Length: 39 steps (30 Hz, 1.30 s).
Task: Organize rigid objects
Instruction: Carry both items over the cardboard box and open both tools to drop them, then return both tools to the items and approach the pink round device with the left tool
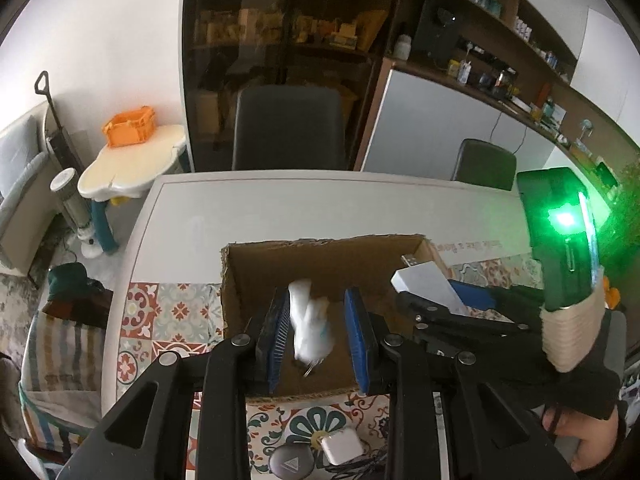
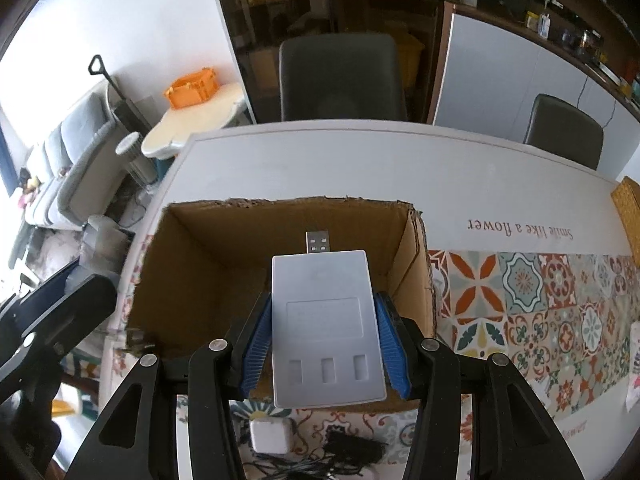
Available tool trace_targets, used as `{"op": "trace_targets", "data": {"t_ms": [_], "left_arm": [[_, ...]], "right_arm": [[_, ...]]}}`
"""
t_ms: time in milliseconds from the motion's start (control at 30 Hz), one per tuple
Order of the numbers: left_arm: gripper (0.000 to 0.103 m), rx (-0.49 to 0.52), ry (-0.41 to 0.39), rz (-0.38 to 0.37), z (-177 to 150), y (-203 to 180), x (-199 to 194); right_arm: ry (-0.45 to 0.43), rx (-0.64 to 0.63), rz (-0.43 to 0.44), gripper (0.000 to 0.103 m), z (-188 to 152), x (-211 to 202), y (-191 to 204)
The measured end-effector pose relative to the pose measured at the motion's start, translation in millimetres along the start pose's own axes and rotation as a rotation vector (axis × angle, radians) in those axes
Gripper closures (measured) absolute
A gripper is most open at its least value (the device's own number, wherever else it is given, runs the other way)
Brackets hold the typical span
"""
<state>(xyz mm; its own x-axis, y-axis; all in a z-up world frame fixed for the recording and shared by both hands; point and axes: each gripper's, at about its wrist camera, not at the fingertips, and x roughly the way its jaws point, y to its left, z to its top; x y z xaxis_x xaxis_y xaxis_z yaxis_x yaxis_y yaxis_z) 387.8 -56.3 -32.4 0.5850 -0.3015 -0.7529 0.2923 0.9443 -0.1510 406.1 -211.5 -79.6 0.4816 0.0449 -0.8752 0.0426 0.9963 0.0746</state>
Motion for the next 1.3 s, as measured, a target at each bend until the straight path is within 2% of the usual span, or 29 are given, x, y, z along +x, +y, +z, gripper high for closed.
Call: {"op": "trace_targets", "data": {"t_ms": [67, 167, 267, 400, 467, 900, 1300], "left_arm": [[0.064, -0.009, 0.014, 0.022, -0.1, 2.5, 3.7], [0.060, -0.036, 0.012, 0.046, -4.7, 10.1, 0.6], [0.052, -0.050, 0.004, 0.072, -11.8, 17.8, -6.4], [0.047, -0.031, -0.004, 0.097, -21.4, 19.7, -19.4], [0.040, -0.017, -0.020, 0.105, -31.0, 17.8, -31.1], [0.038, -0.012, 0.004, 0.058, -97.6, 9.3, -73.7], [0.038, -0.025, 0.075, 0.065, -164.2, 11.6, -82.8]], "right_arm": [[0.011, 0.000, -0.001, 0.053, 2.5, 4.1, 0.7], [0.023, -0.006, -0.017, 0.048, 5.4, 8.1, 1.4], [0.010, 0.009, -0.024, 0.038, 5.0, 4.1, -0.9], [-0.006, 0.031, -0.031, 0.035, -3.4, -8.6, -2.9], [-0.007, 0.044, -0.045, 0.034, -8.0, -13.2, -3.5], [0.021, 0.142, -0.119, 0.034, -77.8, -29.4, -15.7], [0.036, 0.175, -0.194, 0.034, -153.5, -41.6, -18.7]]}}
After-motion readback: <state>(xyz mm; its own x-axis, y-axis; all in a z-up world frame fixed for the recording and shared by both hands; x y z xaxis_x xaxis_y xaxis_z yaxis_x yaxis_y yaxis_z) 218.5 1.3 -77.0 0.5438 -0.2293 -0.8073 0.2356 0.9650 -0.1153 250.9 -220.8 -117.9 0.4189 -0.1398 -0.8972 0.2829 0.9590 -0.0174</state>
